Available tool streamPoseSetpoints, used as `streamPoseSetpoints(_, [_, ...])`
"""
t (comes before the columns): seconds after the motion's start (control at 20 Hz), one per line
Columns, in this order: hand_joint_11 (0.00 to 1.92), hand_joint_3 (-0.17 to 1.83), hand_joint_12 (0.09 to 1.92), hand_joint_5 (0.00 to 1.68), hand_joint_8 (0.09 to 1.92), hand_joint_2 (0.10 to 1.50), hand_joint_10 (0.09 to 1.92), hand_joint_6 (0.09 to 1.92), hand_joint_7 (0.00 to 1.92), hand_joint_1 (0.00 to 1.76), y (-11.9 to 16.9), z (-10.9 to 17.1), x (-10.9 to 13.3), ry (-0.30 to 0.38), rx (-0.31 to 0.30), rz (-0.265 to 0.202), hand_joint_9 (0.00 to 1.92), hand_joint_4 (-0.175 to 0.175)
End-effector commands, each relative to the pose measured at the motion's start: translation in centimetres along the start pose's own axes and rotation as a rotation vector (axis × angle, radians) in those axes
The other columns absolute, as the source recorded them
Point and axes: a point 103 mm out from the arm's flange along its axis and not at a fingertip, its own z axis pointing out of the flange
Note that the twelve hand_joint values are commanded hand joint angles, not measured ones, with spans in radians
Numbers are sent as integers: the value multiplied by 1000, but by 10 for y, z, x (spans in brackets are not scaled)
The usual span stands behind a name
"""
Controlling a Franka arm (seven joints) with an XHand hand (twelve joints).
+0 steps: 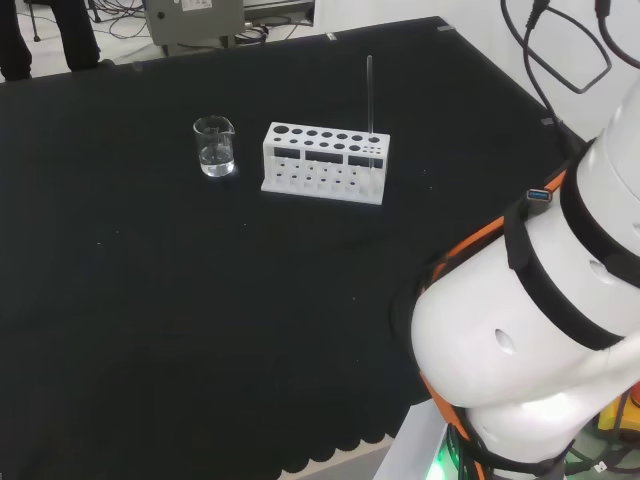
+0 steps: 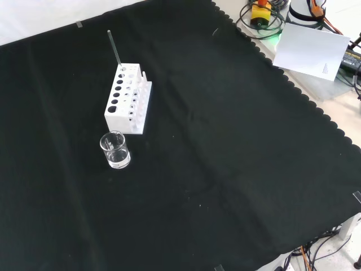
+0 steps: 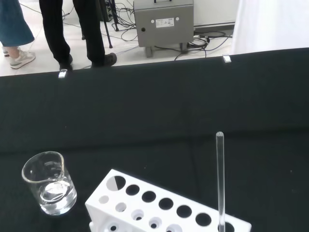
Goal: Take the glass rod from the white test tube rack.
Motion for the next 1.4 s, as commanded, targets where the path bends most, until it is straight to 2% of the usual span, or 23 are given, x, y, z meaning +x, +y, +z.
streamPoseSetpoints(0.05, [292, 475, 1387, 360, 973, 892, 932, 343, 485, 636, 26, 8, -6, 0, -4, -9, 644, -175])
streamPoseSetpoints(0.25, [392, 481, 1369, 276, 998, 889, 959, 737, 552, 645, 38, 19, -13, 8, -7, -3, 712, -175])
streamPoseSetpoints(0.4, [452, 486, 1361, 267, 1009, 886, 977, 854, 580, 651, 45, 27, -16, 12, 9, -1, 747, -175])
streamPoseSetpoints(0.8, [503, 491, 1355, 271, 1024, 885, 1008, 915, 603, 653, 58, 45, -20, 14, 25, -3, 793, -175])
streamPoseSetpoints(1.4, [704, 501, 1336, 303, 1079, 880, 1091, 983, 671, 707, 79, 77, -22, 29, 41, -17, 895, -175])
